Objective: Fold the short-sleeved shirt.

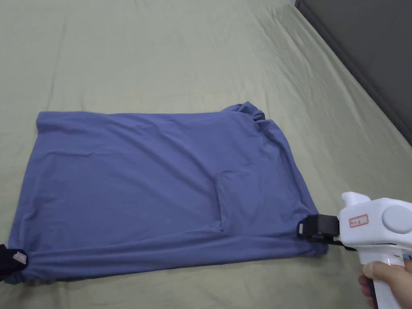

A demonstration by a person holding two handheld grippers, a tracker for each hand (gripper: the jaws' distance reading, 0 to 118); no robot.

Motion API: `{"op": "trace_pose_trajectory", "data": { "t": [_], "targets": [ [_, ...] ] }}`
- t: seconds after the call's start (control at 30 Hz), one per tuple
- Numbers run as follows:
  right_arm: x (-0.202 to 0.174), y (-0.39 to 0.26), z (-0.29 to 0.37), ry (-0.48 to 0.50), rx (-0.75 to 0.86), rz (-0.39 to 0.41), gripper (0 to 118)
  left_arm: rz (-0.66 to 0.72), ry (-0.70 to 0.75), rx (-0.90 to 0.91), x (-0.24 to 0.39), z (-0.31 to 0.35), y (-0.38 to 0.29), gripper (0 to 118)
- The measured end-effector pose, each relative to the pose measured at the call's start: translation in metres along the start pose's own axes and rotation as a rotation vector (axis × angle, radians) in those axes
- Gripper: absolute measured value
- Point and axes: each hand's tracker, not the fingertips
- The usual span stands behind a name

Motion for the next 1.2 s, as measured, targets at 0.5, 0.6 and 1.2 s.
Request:
{"op": "trace_pose_trajectory", "data": {
  "t": [0.5, 0.6, 1.2],
  "targets": [
    [-0.034, 0.029, 0.06, 0.228, 0.2, -0.138, 7, 0.278, -0.176, 0.069, -0.004, 0.014, 0.027, 3],
    [-0.048, 0.074, 0.051, 0.203, 0.234, -0.139, 7, 0.289, -0.202, 0.095, 0.007, 0.013, 0.061, 3],
    [-0.085, 0.173, -0.069, -0.043, 0.192, -0.04, 7, 0.247, 0.0, 0.103, 0.029, -0.117, 0.164, 4]
  ]
}}
